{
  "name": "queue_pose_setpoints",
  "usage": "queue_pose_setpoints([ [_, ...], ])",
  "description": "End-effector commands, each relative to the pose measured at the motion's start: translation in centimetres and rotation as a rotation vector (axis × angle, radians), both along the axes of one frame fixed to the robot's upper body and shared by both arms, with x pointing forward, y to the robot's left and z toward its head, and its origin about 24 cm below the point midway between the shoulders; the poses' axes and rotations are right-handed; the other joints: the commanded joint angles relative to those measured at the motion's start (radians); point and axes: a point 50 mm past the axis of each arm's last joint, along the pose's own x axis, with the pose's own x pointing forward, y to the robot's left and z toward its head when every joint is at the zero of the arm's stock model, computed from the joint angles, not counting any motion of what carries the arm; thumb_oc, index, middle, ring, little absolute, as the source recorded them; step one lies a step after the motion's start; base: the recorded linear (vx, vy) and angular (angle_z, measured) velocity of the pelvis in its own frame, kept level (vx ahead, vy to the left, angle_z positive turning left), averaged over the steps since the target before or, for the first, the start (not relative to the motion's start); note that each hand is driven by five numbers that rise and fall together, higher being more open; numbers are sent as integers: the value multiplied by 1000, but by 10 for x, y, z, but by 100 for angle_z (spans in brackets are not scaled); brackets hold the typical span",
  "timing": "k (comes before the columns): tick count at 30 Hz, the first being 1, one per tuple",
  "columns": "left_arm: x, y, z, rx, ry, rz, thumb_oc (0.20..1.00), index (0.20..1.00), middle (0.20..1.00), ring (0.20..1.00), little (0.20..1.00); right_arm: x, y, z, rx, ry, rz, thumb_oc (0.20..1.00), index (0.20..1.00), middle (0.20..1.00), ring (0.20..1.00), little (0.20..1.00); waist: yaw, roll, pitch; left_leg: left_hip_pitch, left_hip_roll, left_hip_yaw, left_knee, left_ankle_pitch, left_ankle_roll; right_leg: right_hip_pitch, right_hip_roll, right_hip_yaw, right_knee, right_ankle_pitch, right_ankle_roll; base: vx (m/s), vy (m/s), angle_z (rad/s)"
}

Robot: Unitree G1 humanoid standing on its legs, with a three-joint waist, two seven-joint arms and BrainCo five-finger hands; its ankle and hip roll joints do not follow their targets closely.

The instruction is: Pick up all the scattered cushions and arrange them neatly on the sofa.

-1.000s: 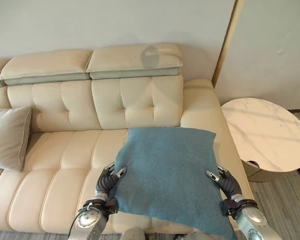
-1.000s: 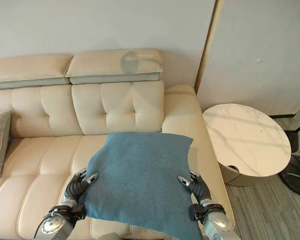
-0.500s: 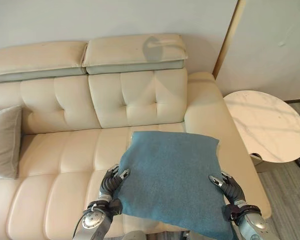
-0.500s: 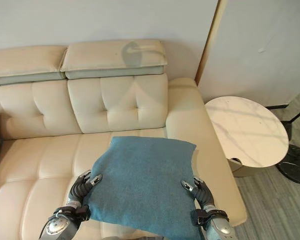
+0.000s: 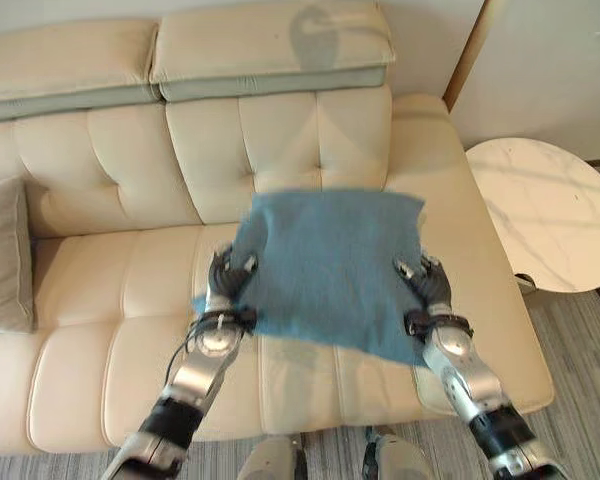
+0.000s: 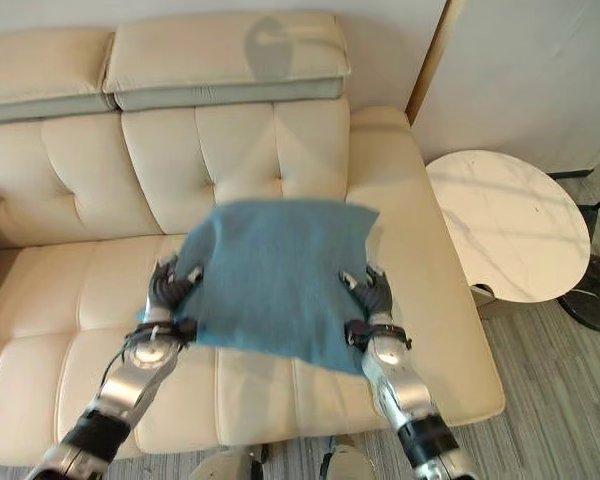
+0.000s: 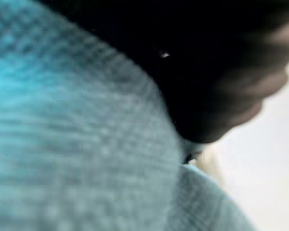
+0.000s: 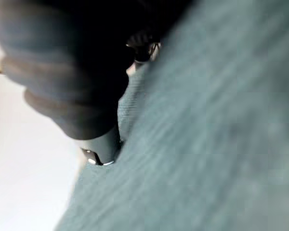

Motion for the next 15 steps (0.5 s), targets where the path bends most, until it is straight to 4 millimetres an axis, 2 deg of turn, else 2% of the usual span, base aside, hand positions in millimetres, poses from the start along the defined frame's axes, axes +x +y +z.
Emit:
queue_pose_setpoints([
  [1, 21, -37, 80, 123, -397, -47, 200, 200, 200, 200, 200, 19, 38, 86, -25, -376, 69, 200, 200, 200, 200, 200, 2, -2, 85, -121, 29, -52, 164, -131, -11, -55, -34, 28, 129, -186, 26, -102, -15, -7],
  [2, 21, -38, 81, 123, -399, -47, 200, 200, 200, 200, 200, 19, 38, 87, -25, -378, 69, 200, 200, 200, 200, 200, 2, -2, 83, -130, 29, -52, 169, -133, -11, -63, -34, 29, 134, -188, 26, -49, -13, 1],
  [7, 41, -30, 112, 157, -476, 101, 200, 200, 200, 200, 200, 43, 36, 136, -115, -496, -25, 200, 200, 200, 200, 200, 0, 21, 110, -285, 29, -73, 245, -140, -8, -218, -38, 41, 224, -215, 15, -7, -14, -7],
  [8, 48, -28, 137, 218, -543, 160, 200, 200, 200, 200, 200, 48, 37, 163, -169, -575, -74, 200, 200, 200, 200, 200, -4, 28, 123, -349, 29, -84, 274, -139, -7, -282, -41, 45, 261, -223, 12, 0, 0, 0],
  [9, 49, -29, 139, 217, -548, 160, 200, 200, 200, 200, 200, 48, 37, 164, -169, -580, -76, 200, 200, 200, 200, 200, -4, 28, 121, -360, 29, -84, 281, -141, -7, -293, -42, 45, 269, -226, 11, -10, -31, 2],
  [10, 52, -27, 156, 259, -591, 193, 200, 200, 200, 200, 200, 50, 35, 180, -241, -640, -136, 200, 200, 200, 200, 200, -4, 31, 134, -387, 29, -90, 302, -144, -8, -324, -41, 50, 299, -237, 10, -9, -17, 5],
  [11, 52, -27, 157, 259, -594, 193, 200, 200, 200, 200, 200, 50, 35, 182, -241, -643, -137, 200, 200, 200, 200, 200, -5, 31, 132, -396, 29, -90, 305, -142, -7, -332, -42, 50, 301, -236, 10, -9, -29, 5],
  [12, 53, -24, 193, 352, -698, 247, 200, 200, 200, 200, 200, 48, 30, 214, -375, -769, -241, 200, 200, 200, 200, 200, -8, 36, 150, -458, 26, -99, 347, -148, -9, -395, -44, 60, 355, -247, 10, -4, -3, 4],
  [15, 55, -16, 222, 472, -758, 332, 200, 200, 200, 200, 200, 47, 27, 248, -486, -872, -347, 200, 200, 200, 200, 200, -8, 39, 157, -528, 22, -107, 387, -151, -8, -467, -40, 73, 388, -249, 9, 24, -4, 8],
])
